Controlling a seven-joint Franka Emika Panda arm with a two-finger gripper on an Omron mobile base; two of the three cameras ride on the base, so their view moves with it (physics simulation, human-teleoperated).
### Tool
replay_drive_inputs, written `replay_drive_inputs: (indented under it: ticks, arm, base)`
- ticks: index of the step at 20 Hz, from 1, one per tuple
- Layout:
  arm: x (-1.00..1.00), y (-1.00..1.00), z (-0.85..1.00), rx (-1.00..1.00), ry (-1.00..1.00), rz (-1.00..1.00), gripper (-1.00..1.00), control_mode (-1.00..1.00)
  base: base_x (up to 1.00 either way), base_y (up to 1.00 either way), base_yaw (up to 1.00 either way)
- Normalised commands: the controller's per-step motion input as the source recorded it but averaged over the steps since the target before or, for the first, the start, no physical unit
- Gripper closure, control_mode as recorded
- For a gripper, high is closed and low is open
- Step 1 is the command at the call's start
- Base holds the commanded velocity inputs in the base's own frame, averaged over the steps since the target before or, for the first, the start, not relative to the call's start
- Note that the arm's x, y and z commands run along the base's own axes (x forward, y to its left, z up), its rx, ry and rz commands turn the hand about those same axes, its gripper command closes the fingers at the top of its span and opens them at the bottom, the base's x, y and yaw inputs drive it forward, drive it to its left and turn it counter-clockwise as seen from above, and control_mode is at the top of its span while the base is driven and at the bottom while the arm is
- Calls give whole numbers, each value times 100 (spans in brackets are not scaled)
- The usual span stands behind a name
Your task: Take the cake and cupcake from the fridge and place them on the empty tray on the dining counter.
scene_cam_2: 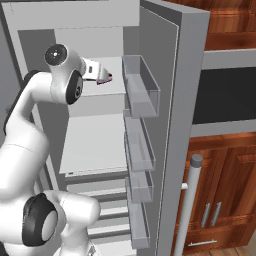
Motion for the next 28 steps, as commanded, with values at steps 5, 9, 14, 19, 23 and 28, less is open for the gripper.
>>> replay_drive_inputs:
  ticks: [5, 9, 14, 19, 23, 28]
  arm:
    - [41, 2, -3, 4, 1, 0, -100, -100]
    - [39, 0, -19, 8, 3, 0, -100, -100]
    - [42, 2, -10, 2, 0, 0, -100, -100]
    - [35, 4, -2, 0, 0, -2, -100, -100]
    - [27, 2, -9, -1, 8, -4, -100, -100]
    - [25, 0, -13, 0, 10, -4, -100, -100]
  base:
    - [0, 0, 0]
    - [0, 0, 0]
    - [0, 0, 0]
    - [0, 0, 0]
    - [0, 0, 0]
    - [0, 0, 0]
